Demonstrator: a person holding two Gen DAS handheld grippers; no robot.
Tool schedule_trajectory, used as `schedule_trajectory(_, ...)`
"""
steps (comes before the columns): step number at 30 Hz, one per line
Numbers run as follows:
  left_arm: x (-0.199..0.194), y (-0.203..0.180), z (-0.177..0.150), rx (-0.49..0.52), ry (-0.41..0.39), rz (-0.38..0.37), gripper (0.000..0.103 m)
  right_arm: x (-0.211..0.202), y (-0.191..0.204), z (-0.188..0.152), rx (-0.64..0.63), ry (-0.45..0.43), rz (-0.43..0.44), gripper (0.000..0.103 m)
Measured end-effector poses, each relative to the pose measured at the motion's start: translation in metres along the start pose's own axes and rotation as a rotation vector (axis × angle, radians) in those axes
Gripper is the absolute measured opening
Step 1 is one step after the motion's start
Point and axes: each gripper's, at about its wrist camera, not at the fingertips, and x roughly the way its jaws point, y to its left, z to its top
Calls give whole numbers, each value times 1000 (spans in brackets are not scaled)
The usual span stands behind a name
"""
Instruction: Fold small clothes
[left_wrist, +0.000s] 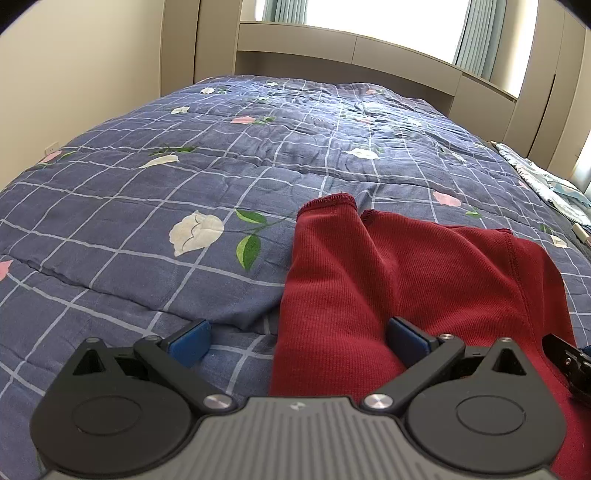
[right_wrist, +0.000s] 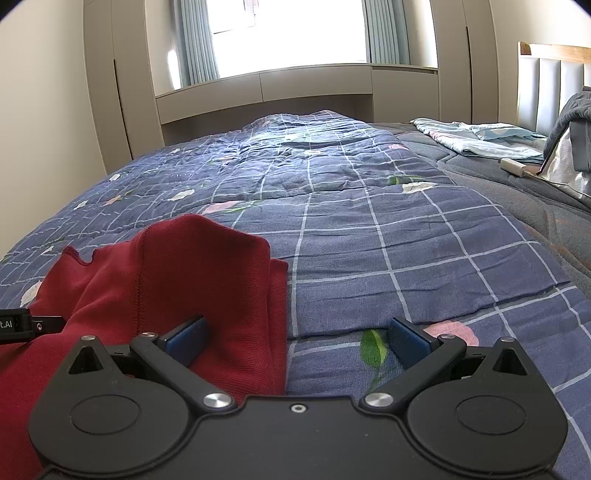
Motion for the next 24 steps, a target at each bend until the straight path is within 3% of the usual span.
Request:
schedule_trajectory(15, -4, 1, -2, -7, -18, -3, 103, -2, 0, 0, 7, -3, 7, 103)
schedule_trajectory(21, -10, 13, 4, -54, -9, -75, 102, -2, -1, 0, 18, -5, 15, 103)
schedule_trajectory(24, -31, 23, 9, -93, -81, -113, 103, -2, 0, 2, 22, 3, 19, 103)
